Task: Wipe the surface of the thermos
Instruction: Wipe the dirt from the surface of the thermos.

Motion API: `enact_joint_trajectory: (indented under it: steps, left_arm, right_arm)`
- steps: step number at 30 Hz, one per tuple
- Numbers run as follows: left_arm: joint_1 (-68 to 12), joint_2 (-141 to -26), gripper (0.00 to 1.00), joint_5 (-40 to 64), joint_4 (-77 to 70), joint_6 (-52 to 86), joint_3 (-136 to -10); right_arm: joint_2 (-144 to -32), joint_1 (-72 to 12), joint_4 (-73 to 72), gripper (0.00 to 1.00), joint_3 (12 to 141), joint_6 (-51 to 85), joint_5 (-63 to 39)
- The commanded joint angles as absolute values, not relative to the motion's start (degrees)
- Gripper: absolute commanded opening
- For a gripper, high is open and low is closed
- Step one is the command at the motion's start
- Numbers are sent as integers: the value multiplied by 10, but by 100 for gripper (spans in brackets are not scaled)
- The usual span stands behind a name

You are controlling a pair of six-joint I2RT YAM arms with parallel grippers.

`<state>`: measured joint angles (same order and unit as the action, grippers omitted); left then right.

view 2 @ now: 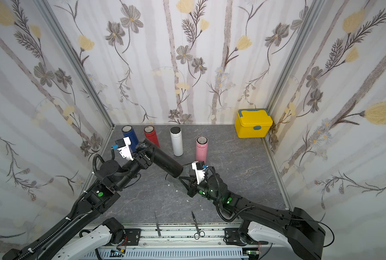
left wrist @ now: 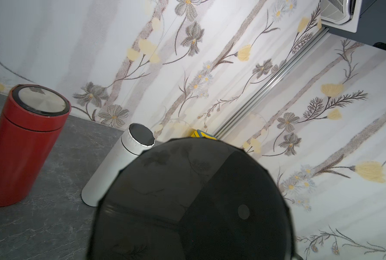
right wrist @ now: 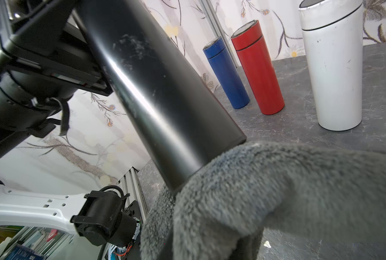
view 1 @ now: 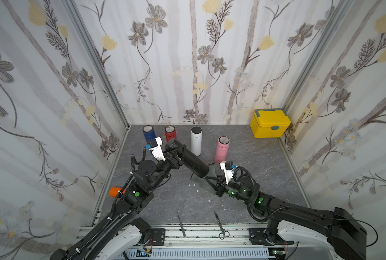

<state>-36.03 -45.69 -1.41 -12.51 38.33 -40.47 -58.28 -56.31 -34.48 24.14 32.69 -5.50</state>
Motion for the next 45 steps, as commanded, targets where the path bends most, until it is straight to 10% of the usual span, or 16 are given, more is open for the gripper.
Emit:
enact_joint_trajectory:
  steps: [1, 8, 20, 37, 45]
  left_arm:
    - [-360, -464, 0, -54, -105, 349, -398]
    - [-357, -484, 0, -37, -134, 355, -393]
    - [-353, -482, 0, 7, -146, 377, -410]
    - [-345, -517, 0, 32, -169, 369, -406]
    - [-346, -553, 0, -79, -162, 292, -398]
  right_arm:
    - [-528, -572, -406, 0, 233, 315, -53]
    - [-442, -587, -370, 0, 214, 333, -30]
    - [-662, -634, -393, 0, 259, 279, 26]
    - [-590, -592, -362, 0, 267, 261, 27]
    - [-366, -589, -157, 0, 225, 343, 147]
